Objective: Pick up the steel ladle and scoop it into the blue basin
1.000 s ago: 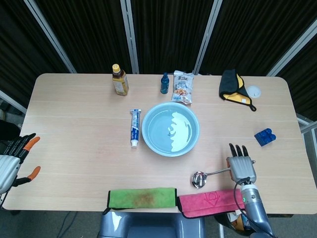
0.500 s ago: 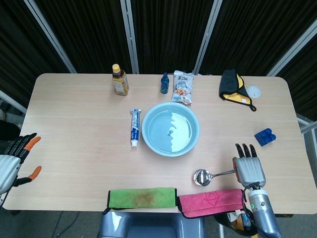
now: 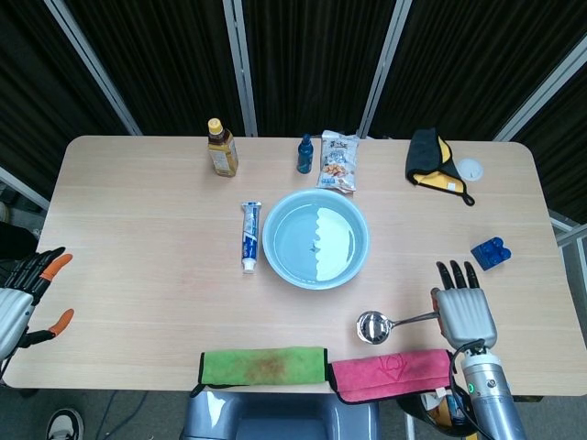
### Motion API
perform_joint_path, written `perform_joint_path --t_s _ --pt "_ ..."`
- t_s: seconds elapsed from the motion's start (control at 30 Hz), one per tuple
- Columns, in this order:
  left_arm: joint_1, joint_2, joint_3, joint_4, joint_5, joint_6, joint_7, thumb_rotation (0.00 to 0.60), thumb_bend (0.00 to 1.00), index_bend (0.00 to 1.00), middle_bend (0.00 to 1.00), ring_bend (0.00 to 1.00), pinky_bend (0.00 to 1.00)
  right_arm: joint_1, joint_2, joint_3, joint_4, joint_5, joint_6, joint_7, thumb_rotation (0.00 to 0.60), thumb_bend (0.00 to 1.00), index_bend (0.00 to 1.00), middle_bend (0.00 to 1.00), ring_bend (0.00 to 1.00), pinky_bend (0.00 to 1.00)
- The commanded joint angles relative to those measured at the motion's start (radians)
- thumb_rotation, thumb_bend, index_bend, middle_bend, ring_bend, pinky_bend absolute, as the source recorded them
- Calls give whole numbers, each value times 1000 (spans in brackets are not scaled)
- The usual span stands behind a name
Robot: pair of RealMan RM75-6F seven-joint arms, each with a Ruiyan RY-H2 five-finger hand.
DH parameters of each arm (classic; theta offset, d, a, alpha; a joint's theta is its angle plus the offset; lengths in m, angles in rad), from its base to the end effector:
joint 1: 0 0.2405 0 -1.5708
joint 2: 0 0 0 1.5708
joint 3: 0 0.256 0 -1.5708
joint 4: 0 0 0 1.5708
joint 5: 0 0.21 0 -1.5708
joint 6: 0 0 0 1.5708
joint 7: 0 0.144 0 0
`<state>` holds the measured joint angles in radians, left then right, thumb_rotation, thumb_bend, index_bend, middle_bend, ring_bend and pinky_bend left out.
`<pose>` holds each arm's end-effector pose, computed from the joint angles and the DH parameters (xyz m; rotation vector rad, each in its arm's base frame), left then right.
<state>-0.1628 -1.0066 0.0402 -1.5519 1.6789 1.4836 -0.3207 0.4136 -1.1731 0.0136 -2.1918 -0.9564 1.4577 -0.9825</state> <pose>-0.3029 0.1851 0.1784 -1.5797 -0.9948 -1.0717 -0.1951 -0.2167 0.1022 1.6225 -0.8279 0.4424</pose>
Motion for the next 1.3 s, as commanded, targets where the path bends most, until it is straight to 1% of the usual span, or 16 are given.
perform_joint_path --t_s 0.03,0.2,0.27,0.3,0.47,0.5,0.57,0.67,0.77,0.8,1.0,1.3 --pt "2 2 0 2 -1 4 -7 600 372 5 0 0 0 32 26 37 -61 59 8 -49 600 761 698 75 0 0" --pt "0 3 -6 8 -18 -3 -20 600 372 6 0 0 0 90 44 98 -125 157 13 -116 600 760 698 80 0 0" --pt "-5 1 -12 11 -33 -15 -19 600 372 5 0 0 0 119 48 122 -148 207 10 -144 600 761 698 81 0 0" --pt "-8 0 -14 12 -43 -26 -16 600 371 6 0 0 0 143 50 144 -164 244 10 -163 600 761 698 81 0 0" --pt "-12 -4 -21 13 -47 -25 -17 600 371 19 0 0 0 217 39 217 -164 356 10 -192 600 761 698 84 0 0" --pt "-12 -5 -22 15 -46 -22 -20 600 371 20 0 0 0 225 36 225 -164 369 9 -193 600 761 698 84 0 0" --pt "-13 -7 -24 25 -50 -23 -33 600 372 21 0 0 0 261 25 260 -164 444 3 -194 600 760 698 85 0 0" --pt "-16 -7 -27 30 -65 -36 -41 600 375 22 0 0 0 299 18 293 -164 521 -1 -194 600 761 698 85 0 0" --pt "-20 -22 -46 45 -71 -20 -42 600 374 21 0 0 0 330 14 326 -164 597 -11 -179 600 761 698 85 0 0" --pt "-20 -32 -50 55 -74 -14 -41 600 374 20 0 0 0 346 17 345 -164 636 -13 -170 600 761 699 86 0 0" --pt "-24 -37 -53 61 -90 -32 -44 600 374 20 0 0 0 418 26 392 -141 744 -9 -179 600 761 698 86 0 0" --pt "-26 -32 -63 52 -132 -59 -34 600 372 21 0 0 0 522 7 439 -52 883 -59 -176 600 760 698 89 0 0"
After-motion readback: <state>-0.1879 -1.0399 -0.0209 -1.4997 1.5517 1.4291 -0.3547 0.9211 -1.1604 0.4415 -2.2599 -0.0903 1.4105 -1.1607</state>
